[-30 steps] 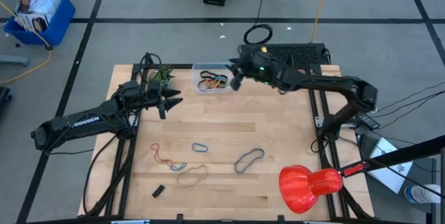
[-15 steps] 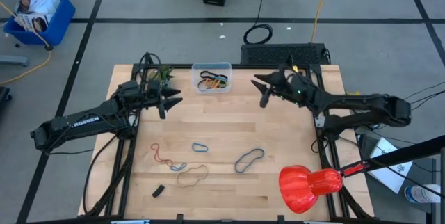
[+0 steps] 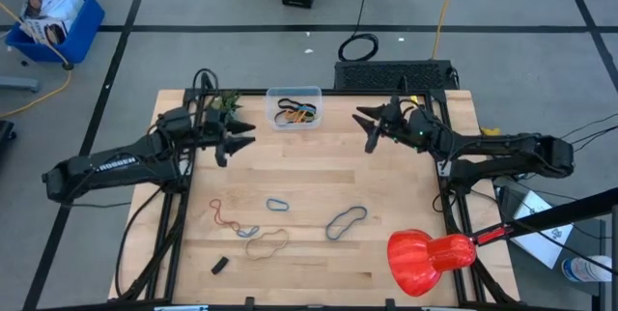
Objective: Pick and place rubber bands into bin
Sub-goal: Put the top blue rubber band into the transparent bin
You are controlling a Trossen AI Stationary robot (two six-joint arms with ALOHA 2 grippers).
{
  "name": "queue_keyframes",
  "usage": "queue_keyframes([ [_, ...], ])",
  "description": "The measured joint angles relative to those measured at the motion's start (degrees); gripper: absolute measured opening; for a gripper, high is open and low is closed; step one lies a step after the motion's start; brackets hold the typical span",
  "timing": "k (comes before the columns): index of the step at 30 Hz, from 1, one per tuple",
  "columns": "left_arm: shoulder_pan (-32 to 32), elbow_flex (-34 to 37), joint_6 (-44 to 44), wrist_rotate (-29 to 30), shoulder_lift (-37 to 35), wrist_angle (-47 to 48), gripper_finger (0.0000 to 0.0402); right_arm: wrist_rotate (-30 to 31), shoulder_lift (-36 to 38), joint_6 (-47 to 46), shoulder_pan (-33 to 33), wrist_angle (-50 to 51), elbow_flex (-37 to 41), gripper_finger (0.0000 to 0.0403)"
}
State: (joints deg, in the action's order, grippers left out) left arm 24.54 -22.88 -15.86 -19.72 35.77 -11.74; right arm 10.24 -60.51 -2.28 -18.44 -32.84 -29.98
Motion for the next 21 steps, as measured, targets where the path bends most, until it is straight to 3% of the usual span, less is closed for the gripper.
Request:
queue_keyframes([
  [5, -6.58, -10.63, 7.3, -0.99, 7.78, 12.27, 0.0214, 0.07, 0.0, -0.03, -0.35, 0.02, 0.0, 0.0116],
  [12, -17.46, -21.57, 16.5, 7.03, 20.64, 38.46, 0.0214, 0.09, -0.02, -0.04, -0.37, 0.63, 0.0, 0.0116],
  [21, -26.92, -22.33, 15.59, 14.41, 32.8, 43.07, 0.0214, 0.18, -0.04, -0.04, -0.5, 1.84, 0.0, 0.0116],
])
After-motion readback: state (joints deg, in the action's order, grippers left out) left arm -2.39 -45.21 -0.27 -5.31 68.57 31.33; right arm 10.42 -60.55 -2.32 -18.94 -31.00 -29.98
